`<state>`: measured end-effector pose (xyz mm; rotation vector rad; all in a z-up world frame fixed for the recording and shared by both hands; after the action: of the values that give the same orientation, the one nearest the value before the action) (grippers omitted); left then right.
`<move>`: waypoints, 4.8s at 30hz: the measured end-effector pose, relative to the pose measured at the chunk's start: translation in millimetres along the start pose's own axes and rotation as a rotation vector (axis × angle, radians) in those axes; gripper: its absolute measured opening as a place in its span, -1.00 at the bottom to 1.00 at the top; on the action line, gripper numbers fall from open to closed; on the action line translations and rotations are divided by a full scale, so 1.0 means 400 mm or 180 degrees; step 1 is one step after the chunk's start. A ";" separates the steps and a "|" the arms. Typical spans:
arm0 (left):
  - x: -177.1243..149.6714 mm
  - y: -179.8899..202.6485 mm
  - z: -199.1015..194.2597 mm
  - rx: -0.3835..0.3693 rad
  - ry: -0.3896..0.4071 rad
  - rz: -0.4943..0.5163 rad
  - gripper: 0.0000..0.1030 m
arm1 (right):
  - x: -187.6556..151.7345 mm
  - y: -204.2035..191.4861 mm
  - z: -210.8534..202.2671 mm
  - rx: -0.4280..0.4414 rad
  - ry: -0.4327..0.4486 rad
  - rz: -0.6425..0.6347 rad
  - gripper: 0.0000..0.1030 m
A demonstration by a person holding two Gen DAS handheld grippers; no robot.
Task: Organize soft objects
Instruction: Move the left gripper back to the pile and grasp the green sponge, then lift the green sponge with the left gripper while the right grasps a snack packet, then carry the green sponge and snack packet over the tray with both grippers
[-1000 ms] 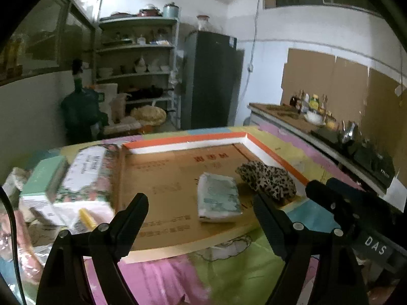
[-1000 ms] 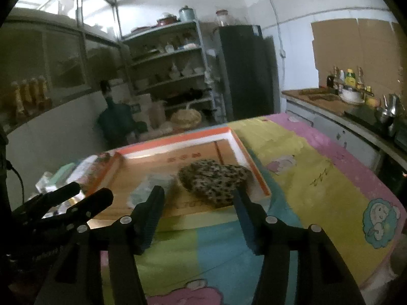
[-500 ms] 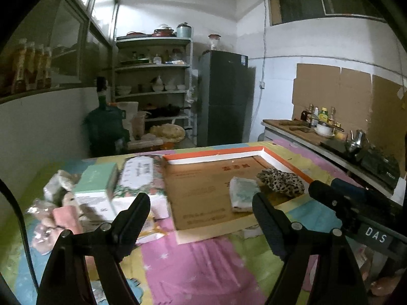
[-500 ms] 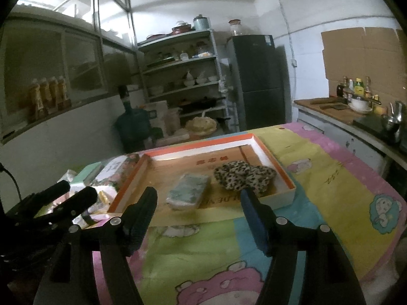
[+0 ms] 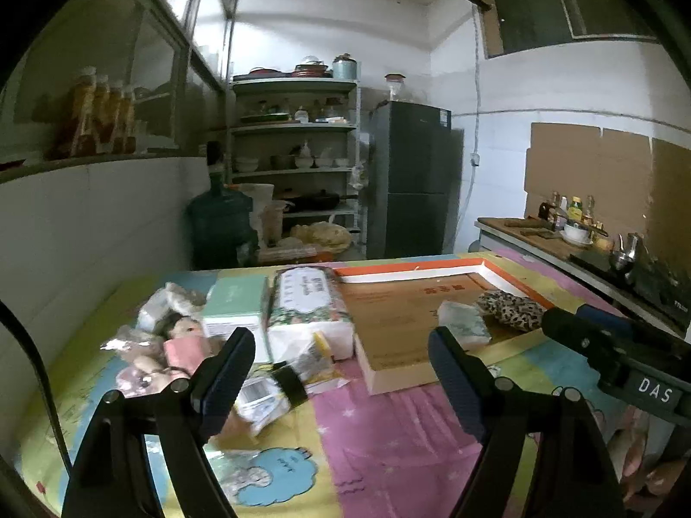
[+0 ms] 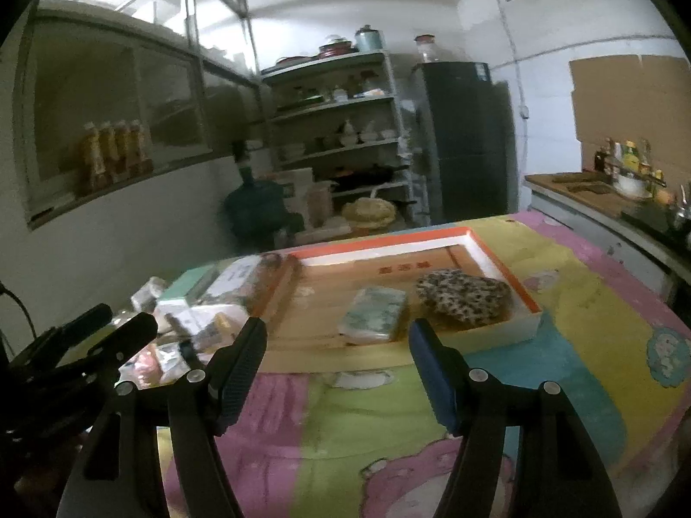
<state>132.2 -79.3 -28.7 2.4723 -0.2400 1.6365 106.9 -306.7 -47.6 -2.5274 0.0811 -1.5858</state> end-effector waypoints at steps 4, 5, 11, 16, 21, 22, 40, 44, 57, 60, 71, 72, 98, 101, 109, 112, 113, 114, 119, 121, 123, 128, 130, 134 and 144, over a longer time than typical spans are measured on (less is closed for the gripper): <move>-0.009 -0.049 -0.029 0.0057 0.0020 -0.0068 0.61 | -0.005 -0.045 0.005 0.0164 -0.0038 -0.0068 0.36; -0.010 -0.060 -0.035 0.0085 0.0026 -0.0079 0.61 | -0.008 -0.057 0.006 0.0193 -0.0049 -0.0091 0.36; -0.037 -0.152 -0.060 0.0091 0.0048 -0.0161 0.61 | -0.024 -0.129 0.035 0.0347 -0.0140 -0.0228 0.36; -0.071 -0.210 -0.065 -0.0041 -0.0018 -0.0186 0.61 | -0.034 -0.176 0.060 0.0431 -0.0221 -0.0284 0.36; -0.104 -0.247 -0.054 -0.0244 -0.0099 -0.0127 0.61 | -0.044 -0.209 0.077 0.0481 -0.0271 -0.0341 0.36; -0.108 -0.249 -0.052 -0.0293 -0.0122 -0.0085 0.61 | -0.047 -0.213 0.080 0.0487 -0.0283 -0.0351 0.36; -0.177 -0.287 0.075 -0.0704 -0.0637 0.0473 0.61 | -0.075 -0.229 0.121 0.0505 -0.0424 -0.0388 0.36; -0.186 -0.281 0.086 -0.0767 -0.0681 0.0430 0.45 | -0.079 -0.228 0.127 0.0506 -0.0444 -0.0384 0.36; -0.198 -0.276 0.074 -0.0823 -0.0612 0.0236 -0.10 | -0.086 -0.235 0.165 0.0570 -0.0535 -0.0409 0.36; -0.194 -0.282 0.048 -0.0826 -0.0536 0.0136 -0.10 | -0.079 -0.249 0.179 0.0620 -0.0553 -0.0546 0.36; -0.164 -0.290 -0.038 -0.0678 -0.0412 -0.0102 -0.10 | -0.036 -0.392 0.283 0.1700 -0.0856 -0.2516 0.36; -0.164 -0.288 -0.041 -0.0678 -0.0415 -0.0112 -0.10 | -0.036 -0.403 0.296 0.1760 -0.0916 -0.2708 0.36; -0.181 -0.336 -0.026 -0.0750 -0.0500 -0.0381 -0.10 | -0.086 -0.522 0.455 0.1949 -0.1540 -0.4195 -0.13; -0.181 -0.337 -0.027 -0.0739 -0.0496 -0.0390 -0.10 | -0.079 -0.517 0.445 0.1939 -0.1511 -0.4072 -0.13; -0.172 -0.324 -0.036 -0.0717 -0.0460 -0.0387 -0.10 | -0.048 -0.484 0.395 0.1865 -0.1292 -0.3677 -0.13; -0.162 -0.310 -0.039 -0.0702 -0.0448 -0.0357 -0.10 | -0.031 -0.468 0.355 0.1836 -0.1164 -0.3475 -0.13; -0.158 -0.306 -0.040 -0.0698 -0.0442 -0.0352 -0.10 | -0.022 -0.462 0.341 0.1813 -0.1118 -0.3389 -0.13; -0.153 -0.300 -0.040 -0.0692 -0.0438 -0.0346 -0.10 | -0.013 -0.456 0.330 0.1779 -0.1070 -0.3301 -0.13; -0.125 -0.270 -0.041 -0.0671 -0.0400 -0.0296 -0.10 | 0.028 -0.407 0.260 0.1560 -0.0950 -0.2729 -0.13; -0.112 -0.248 -0.040 -0.0676 -0.0374 -0.0244 -0.10 | 0.046 -0.381 0.250 0.1454 -0.0953 -0.2456 -0.13; -0.098 -0.227 -0.038 -0.0680 -0.0354 -0.0189 -0.10 | 0.067 -0.345 0.234 0.1332 -0.0927 -0.2181 -0.13; -0.067 -0.180 -0.020 -0.0737 -0.0335 -0.0147 -0.10 | 0.110 -0.250 0.192 0.1063 -0.0822 -0.1682 -0.13; -0.057 -0.160 -0.009 -0.0763 -0.0339 -0.0149 -0.10 | 0.122 -0.208 0.179 0.0949 -0.0796 -0.1513 -0.13; -0.032 -0.116 0.009 -0.0803 -0.0311 -0.0130 -0.10 | 0.138 -0.115 0.167 0.0747 -0.0774 -0.1191 -0.13; 0.025 0.011 0.084 -0.0957 -0.0336 -0.0053 -0.10 | 0.164 0.072 0.156 0.0422 -0.0712 -0.0654 -0.13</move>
<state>165.1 -91.5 -32.3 2.3250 -0.4430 1.3508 192.7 -337.0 -20.6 -2.6566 -0.3086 -1.3095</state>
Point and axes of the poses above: each gripper's, at about its wrist camera, not at the fingertips, and z roughly the way its jaws point, y to its right, x to its top, the point moved 2 cm from there along z, roughly the way its jaws point, and after that the axes turned 2 degrees about -z, right-handed, at the moved point
